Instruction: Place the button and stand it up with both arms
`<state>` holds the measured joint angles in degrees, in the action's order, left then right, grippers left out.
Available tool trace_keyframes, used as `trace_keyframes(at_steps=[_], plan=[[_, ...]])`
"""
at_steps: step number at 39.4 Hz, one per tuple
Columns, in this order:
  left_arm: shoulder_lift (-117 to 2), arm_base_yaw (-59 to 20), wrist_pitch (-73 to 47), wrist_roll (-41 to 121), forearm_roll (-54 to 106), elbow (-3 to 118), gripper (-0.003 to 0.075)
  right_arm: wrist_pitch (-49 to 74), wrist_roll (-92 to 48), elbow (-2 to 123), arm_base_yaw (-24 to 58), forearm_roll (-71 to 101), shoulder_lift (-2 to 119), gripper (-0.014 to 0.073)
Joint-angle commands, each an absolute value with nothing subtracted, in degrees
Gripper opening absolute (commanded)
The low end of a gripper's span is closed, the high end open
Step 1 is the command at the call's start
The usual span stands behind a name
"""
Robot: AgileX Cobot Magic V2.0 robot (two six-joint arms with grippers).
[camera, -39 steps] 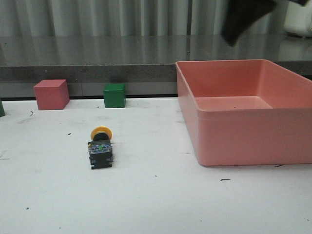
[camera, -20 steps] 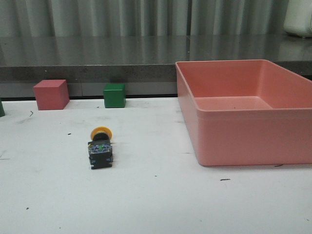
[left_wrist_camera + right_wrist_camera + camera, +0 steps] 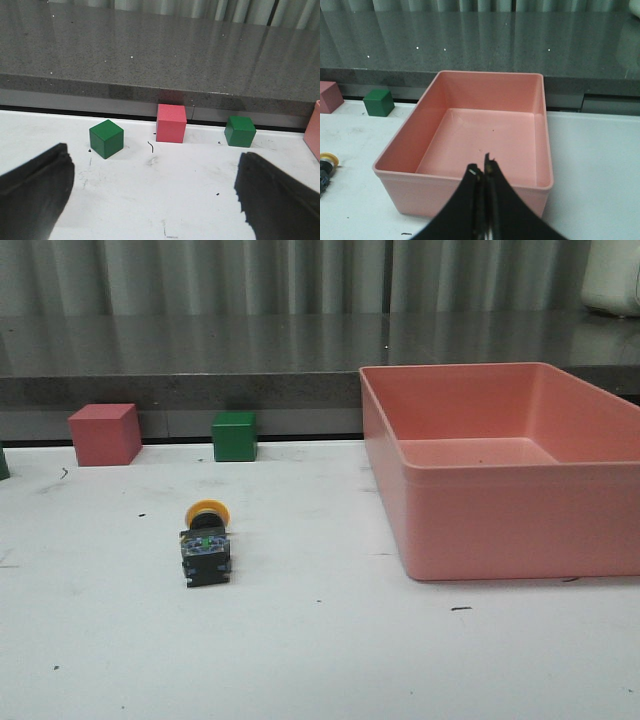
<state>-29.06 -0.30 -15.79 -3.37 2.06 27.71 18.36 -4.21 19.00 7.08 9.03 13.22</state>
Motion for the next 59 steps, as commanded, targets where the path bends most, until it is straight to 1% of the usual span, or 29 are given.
trace_keyframes(at_steps=[1, 8, 13, 17, 22, 26, 30, 35, 42, 51, 59], plan=[[-29.64, -0.24, -11.37, -3.54, 2.41, 29.81, 0.0617, 13.15, -4.84, 19.36, 7.06, 8.59, 11.06, -0.0061], [-31.93, -0.24, -11.49, -3.54, 2.82, 30.90, 0.0617, 13.35, -4.84, 18.92, 7.06, 8.59, 10.85, -0.0061], [-38.01, -2.02, -11.70, -3.54, 4.12, 34.48, 0.0617, 13.35, -4.84, 18.92, 7.06, 8.59, 10.85, -0.0061], [-44.64, -6.62, -12.18, -3.54, 5.40, 38.69, 0.0617, 13.35, -4.84, 18.92, 7.06, 8.59, 10.85, -0.0061], [-53.14, -16.44, -14.45, -3.54, 5.40, 44.82, 0.0617, 13.35, -4.84, 18.92, 7.06, 8.59, 10.85, -0.0061], [-60.25, -23.14, -18.52, -3.54, 5.40, 50.20, 0.0617, 13.35, -4.84, 18.92, 7.06, 8.59, 10.85, -0.0061], [-67.68, -26.60, -25.19, -3.92, 6.66, 56.19, 0.0617, 13.35, -4.84, 18.92, 7.06, 8.59, 10.85, -0.0061], [-76.64, -27.06, -34.77, -4.32, 11.87, 63.37, 0.0617, 13.35, -4.84, 18.92, 7.06, 8.59, 10.85, -0.0061], [-88.72, -26.85, -46.05, -7.27, 13.05, 72.82, 0.0617, 13.35, -4.84, 18.92, 7.06, 8.59, 10.85, -0.0061], [-103.73, -26.81, -55.04, -11.40, 12.31, 83.80, 0.0616, 13.35, -4.84, 18.92, 7.06, 8.59, 10.85, -0.0061], [-113.27, -25.73, -60.65, -14.49, 12.03, 91.23, 0.0616, 13.35, -4.84, 18.92, 7.06, 8.59, 10.85, -0.0061]])
